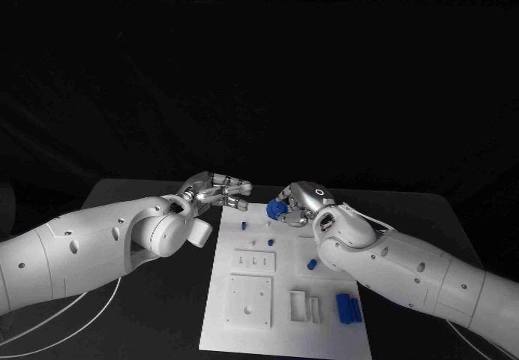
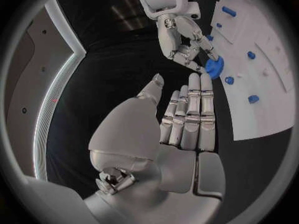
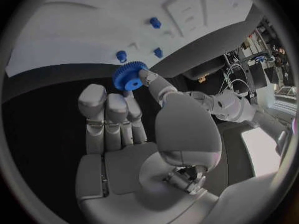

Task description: Assemble the parts on the task board

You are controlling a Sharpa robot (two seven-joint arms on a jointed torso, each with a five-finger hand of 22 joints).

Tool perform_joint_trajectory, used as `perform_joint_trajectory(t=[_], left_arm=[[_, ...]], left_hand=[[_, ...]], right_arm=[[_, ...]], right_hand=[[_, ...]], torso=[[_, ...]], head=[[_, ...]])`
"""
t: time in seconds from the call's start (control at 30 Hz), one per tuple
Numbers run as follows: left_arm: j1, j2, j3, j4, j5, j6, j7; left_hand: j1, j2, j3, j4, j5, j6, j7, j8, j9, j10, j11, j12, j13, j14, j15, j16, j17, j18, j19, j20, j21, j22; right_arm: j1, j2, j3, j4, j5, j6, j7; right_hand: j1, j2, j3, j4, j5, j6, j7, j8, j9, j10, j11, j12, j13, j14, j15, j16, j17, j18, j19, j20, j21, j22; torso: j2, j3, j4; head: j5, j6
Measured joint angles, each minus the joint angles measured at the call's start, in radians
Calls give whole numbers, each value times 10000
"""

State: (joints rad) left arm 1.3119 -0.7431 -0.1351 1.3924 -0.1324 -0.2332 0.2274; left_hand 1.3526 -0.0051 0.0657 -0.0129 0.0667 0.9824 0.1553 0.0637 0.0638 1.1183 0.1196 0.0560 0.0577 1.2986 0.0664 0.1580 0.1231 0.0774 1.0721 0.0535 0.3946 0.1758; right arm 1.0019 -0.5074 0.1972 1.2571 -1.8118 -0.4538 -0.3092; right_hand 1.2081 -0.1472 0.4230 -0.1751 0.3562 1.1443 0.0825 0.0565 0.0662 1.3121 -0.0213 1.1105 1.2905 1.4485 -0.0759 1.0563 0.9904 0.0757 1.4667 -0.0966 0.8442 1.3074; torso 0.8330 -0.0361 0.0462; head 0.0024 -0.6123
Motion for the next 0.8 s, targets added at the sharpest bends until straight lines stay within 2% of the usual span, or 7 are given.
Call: perform_joint_trajectory(t=[0.2,0.63,0.8], left_arm=[[0,15,0,1,-2,0,-6],[1,31,0,-10,-5,1,-14],[1,44,0,-13,-6,6,-15]], left_hand=[[0,0,0,0,0,0,0,0,0,0,0,0,0,0,0,0,0,0,0,0,0,0],[0,0,0,0,0,0,0,0,0,0,0,0,0,0,0,0,0,-1,0,0,0,1],[0,0,0,0,0,0,0,0,0,0,0,0,0,0,0,0,0,0,0,0,0,1]], right_arm=[[-54,374,-136,-273,-107,-39,-4],[-75,925,-393,-944,-272,-37,-9],[-87,1056,-488,-1274,-316,-37,-10]], right_hand=[[0,-1,8,15,-42,1,-1,6,0,1,2,0,-1,2,3,0,-7,-1,0,0,0,0],[-8,-11,-19,41,-78,21,-17,45,0,16,17,-48,-2,3,5,-42,-35,0,0,1,-1,0],[-17,-20,-19,41,-78,35,-7,44,0,17,18,-48,-2,4,6,-42,-35,0,0,1,-1,0]], torso=[[7,-5,18],[8,-4,1],[9,11,-6]], head=[[-12,-6],[-35,-22],[-4,-23]])
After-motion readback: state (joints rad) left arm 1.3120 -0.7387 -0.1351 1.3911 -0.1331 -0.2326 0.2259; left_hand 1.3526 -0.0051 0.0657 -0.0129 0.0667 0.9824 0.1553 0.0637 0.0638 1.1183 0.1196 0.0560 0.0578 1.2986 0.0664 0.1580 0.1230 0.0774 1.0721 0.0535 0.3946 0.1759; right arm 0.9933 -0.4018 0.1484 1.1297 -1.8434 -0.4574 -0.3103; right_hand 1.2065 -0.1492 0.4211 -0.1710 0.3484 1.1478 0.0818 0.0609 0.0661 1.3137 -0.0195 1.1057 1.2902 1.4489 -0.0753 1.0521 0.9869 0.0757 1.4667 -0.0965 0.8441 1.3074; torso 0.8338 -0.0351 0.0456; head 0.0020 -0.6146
